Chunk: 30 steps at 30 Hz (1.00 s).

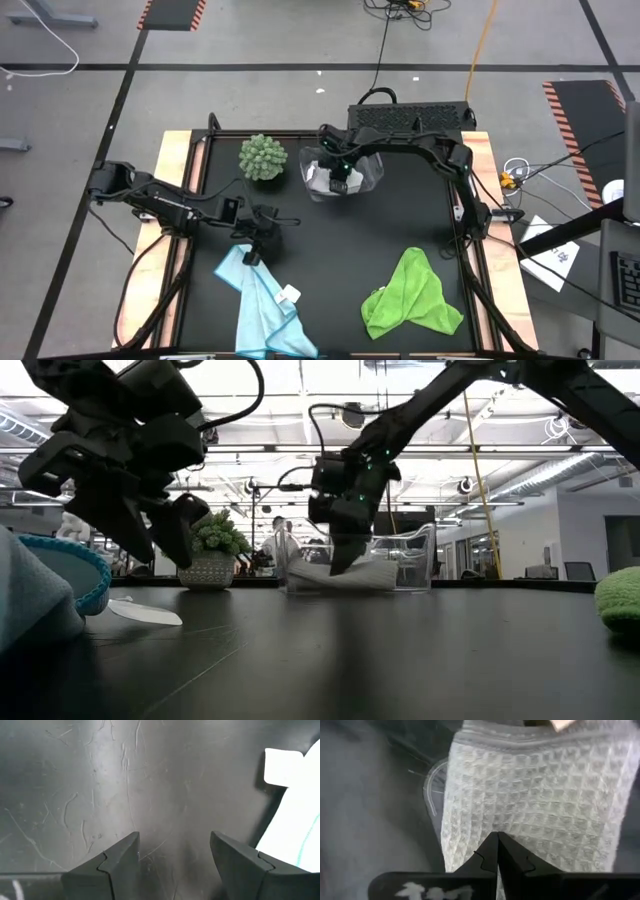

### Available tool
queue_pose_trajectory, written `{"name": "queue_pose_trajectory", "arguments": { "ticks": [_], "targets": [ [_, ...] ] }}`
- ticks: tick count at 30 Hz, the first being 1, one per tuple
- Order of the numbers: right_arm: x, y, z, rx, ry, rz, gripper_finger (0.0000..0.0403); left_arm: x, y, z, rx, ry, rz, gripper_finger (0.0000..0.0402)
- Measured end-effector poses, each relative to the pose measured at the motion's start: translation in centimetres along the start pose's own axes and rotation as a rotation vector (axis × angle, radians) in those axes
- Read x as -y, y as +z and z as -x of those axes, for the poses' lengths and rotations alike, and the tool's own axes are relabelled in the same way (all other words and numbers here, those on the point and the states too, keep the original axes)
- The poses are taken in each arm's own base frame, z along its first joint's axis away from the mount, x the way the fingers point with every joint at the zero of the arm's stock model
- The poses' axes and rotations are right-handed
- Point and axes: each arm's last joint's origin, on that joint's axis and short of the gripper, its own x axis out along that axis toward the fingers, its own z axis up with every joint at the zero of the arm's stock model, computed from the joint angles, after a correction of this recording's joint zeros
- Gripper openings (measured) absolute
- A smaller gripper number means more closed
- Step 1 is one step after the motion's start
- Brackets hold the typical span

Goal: Fold microfiber towels
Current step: Put the folded gray towel into the transparent bin

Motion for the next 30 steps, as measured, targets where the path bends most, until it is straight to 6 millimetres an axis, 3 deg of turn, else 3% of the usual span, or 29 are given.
{"name": "queue_pose_trajectory", "arguments": {
  "ticks": [3, 9, 14, 17, 21, 24, 30],
  "targets": [
    [-1.1, 0.6, 1.5, 0.022, -0.084, 0.061, 0.0, 0.0, -0.1, -0.1, 0.009, -0.001, 0.002, 0.0243],
    [-3.8, 2.0, 6.5, 0.118, -0.233, 0.134, 0.0, 0.0, 0.0, -0.1, 0.02, 0.001, -0.007, 0.0243],
    [-9.0, 2.1, 10.9, 0.196, -0.303, 0.231, 0.0, 0.4, 0.2, -0.2, 0.035, -0.008, -0.021, 0.0243],
    [-12.1, 1.5, 12.3, 0.2, -0.41, 0.324, 0.0, 1.1, 0.4, -0.3, 0.053, -0.024, -0.047, 0.0243],
    [-14.8, 0.3, 12.5, 0.191, -0.439, 0.409, 0.0, 1.9, 0.6, -0.4, 0.068, -0.047, -0.068, 0.0243],
    [-15.7, -0.7, 11.6, 0.148, -0.37, 0.446, 0.0005, 2.4, 0.6, -0.5, 0.063, -0.037, -0.068, 0.0243],
    [-14.4, -2.6, 9.5, 0.041, -0.316, 0.454, 0.0047, 3.1, 0.6, -0.5, 0.061, -0.048, -0.082, 0.0243]
  ]
}}
